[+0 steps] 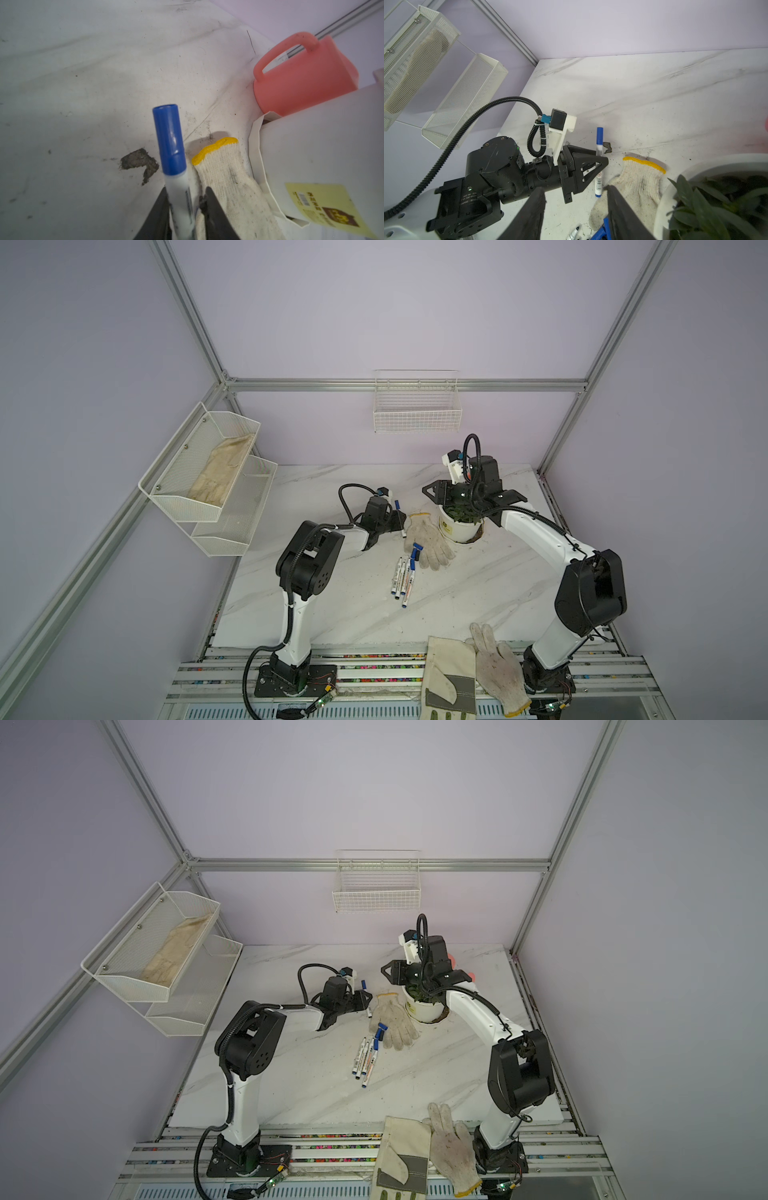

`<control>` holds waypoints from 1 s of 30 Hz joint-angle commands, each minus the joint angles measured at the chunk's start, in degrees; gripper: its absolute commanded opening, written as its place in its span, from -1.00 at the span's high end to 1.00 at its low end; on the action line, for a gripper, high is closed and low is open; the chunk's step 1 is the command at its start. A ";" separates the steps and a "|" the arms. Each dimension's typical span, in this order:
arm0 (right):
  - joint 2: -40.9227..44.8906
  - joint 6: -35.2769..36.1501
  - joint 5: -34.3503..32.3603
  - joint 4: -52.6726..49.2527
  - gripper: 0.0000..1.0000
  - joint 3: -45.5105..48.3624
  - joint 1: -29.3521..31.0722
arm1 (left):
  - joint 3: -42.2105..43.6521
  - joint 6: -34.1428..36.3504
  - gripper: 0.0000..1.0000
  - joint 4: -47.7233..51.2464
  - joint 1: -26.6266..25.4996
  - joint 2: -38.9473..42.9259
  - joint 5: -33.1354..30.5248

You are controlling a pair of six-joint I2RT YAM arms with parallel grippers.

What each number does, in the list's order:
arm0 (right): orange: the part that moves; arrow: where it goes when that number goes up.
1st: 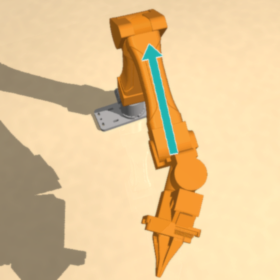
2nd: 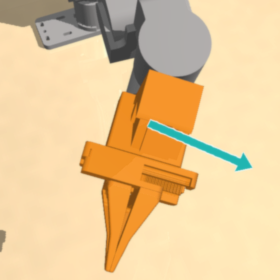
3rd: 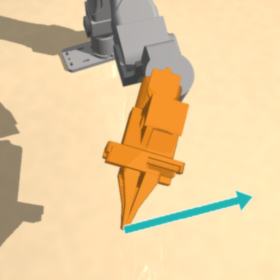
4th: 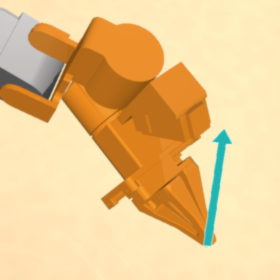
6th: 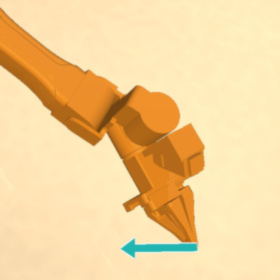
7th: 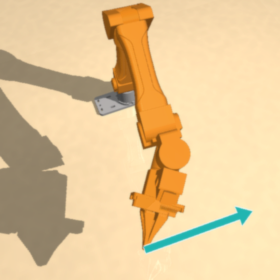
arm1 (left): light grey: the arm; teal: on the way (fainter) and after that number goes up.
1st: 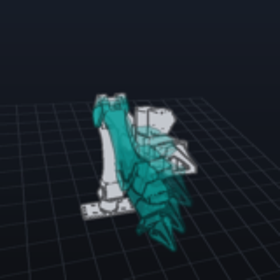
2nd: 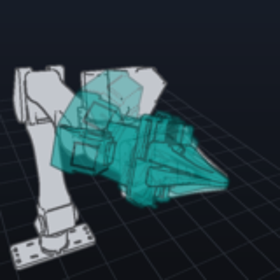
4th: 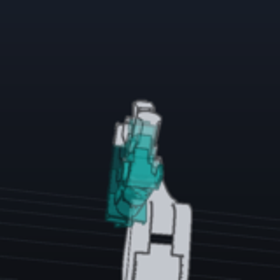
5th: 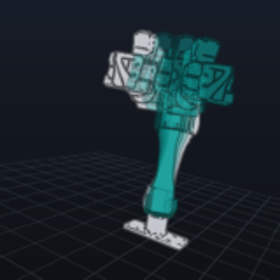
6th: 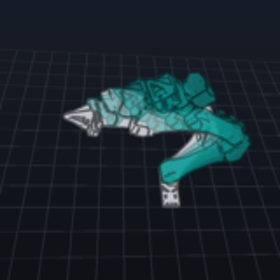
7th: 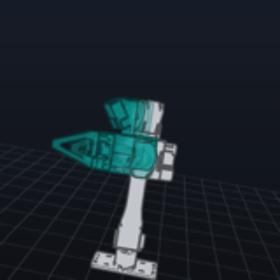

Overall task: Insert the pens into the pen caps
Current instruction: 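Open the right gripper and lower the capped marker with the left gripper, then set the blue-capped marker down beside the glove and open the left gripper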

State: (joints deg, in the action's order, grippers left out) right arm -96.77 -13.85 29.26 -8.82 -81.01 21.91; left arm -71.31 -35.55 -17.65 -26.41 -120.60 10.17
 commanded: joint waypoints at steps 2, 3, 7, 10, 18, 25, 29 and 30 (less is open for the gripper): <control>-0.95 0.75 -0.60 -0.96 0.01 -1.69 0.23 | -3.60 -0.18 0.22 1.35 -0.90 0.61 0.88; -1.05 0.75 -0.60 -1.02 0.02 -1.65 0.20 | -3.42 -0.29 0.20 1.71 -0.92 0.75 0.77; -1.31 0.84 -0.64 -0.97 0.04 -1.38 0.21 | -1.98 -0.24 0.17 2.13 -1.14 1.56 0.19; -1.31 1.10 -0.17 -0.62 0.04 -0.95 0.23 | -0.93 0.00 0.17 2.29 -1.25 2.44 0.28; -0.89 1.61 -0.86 -0.13 0.04 0.23 0.23 | 3.81 3.70 0.11 2.20 -1.43 8.52 -0.51; -0.52 1.43 -1.28 1.06 0.04 1.91 0.15 | 13.93 8.96 0.07 4.25 -4.77 19.06 -4.48; -1.17 1.28 -1.70 0.76 0.04 1.60 0.19 | 18.51 12.85 0.02 9.12 -8.40 24.03 -7.81; -1.29 1.28 -1.79 0.50 0.04 1.49 0.16 | 19.20 14.98 0.02 10.72 -9.47 25.04 -9.11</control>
State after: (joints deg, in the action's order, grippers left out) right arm -97.95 -13.02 28.14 -8.51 -79.59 21.91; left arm -55.86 -26.50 -11.11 -33.65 -98.67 4.99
